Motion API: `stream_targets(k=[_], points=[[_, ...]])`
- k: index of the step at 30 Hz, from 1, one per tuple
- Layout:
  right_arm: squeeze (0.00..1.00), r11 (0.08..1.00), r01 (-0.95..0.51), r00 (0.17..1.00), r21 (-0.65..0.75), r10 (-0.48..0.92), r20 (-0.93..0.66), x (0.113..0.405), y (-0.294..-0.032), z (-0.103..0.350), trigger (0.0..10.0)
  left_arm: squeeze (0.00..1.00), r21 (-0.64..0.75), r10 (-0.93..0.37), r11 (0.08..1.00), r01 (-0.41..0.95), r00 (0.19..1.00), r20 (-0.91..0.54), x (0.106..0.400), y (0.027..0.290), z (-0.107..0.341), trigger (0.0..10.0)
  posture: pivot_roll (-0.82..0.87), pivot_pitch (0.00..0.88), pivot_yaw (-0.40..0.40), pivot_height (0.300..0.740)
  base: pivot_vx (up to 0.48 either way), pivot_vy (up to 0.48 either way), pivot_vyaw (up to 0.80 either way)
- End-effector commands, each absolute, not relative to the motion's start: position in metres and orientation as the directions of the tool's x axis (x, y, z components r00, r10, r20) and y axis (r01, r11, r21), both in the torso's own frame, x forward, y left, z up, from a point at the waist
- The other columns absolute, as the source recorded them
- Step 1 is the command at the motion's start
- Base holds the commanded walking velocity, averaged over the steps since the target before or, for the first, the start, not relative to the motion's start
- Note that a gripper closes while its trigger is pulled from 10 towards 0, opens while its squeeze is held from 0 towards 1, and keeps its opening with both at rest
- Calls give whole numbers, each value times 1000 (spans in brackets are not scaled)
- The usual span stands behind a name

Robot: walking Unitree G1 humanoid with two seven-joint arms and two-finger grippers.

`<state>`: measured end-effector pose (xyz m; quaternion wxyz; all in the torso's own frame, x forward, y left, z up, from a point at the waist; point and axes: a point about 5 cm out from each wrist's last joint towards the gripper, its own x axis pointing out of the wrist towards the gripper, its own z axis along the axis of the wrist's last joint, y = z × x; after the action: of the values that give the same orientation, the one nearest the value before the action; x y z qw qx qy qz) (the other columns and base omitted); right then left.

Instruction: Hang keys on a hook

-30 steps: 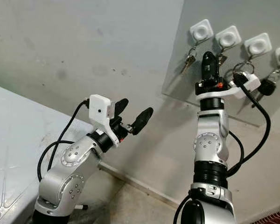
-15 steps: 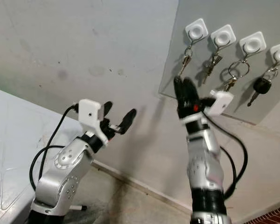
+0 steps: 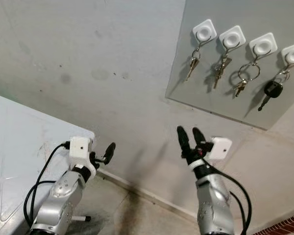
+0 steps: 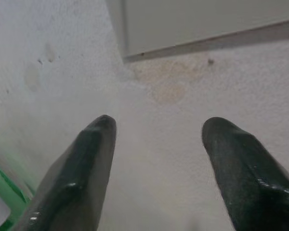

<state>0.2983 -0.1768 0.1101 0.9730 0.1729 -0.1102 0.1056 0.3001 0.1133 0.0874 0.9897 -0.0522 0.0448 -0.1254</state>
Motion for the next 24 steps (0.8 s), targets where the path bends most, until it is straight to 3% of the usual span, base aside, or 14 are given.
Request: stream_targets(k=[1, 5, 6, 7, 16, 24], points=[[1000, 927, -224, 959, 302, 153, 240, 296, -176, 106, 10000, 0, -97, -266, 961, 260, 962, -53, 299, 110, 85, 10000, -3, 77, -32, 740, 0, 0, 0], [1000, 931, -207, 967, 299, 148, 210, 294, -173, 99, 10000, 0, -114, -275, 957, 268, 960, -58, 299, 109, 80, 10000, -7, 73, -29, 740, 0, 0, 0], [788, 933, -203, 968, 296, 147, 201, 292, -173, 96, 10000, 0, -116, -275, 957, 267, 960, -62, 299, 108, 77, 10000, -7, 68, -30, 740, 0, 0, 0], [0, 941, -187, 974, 281, 141, 177, 290, -173, 90, 10000, 0, -144, -272, 955, 259, 959, -77, 298, 108, 72, 10000, -9, 61, -29, 740, 0, 0, 0], [0, 974, -114, 993, 196, 104, 60, 271, -178, 61, 10000, 0, -175, -210, 965, 196, 976, -63, 291, 115, 59, 10000, -16, 37, -29, 740, 0, 0, 0], [0, 980, -141, 982, 142, 120, 146, 256, -168, 83, 10000, 0, -176, -201, 962, 211, 977, 72, 280, 114, 86, 10000, -15, 43, -32, 740, 0, 0, 0]])
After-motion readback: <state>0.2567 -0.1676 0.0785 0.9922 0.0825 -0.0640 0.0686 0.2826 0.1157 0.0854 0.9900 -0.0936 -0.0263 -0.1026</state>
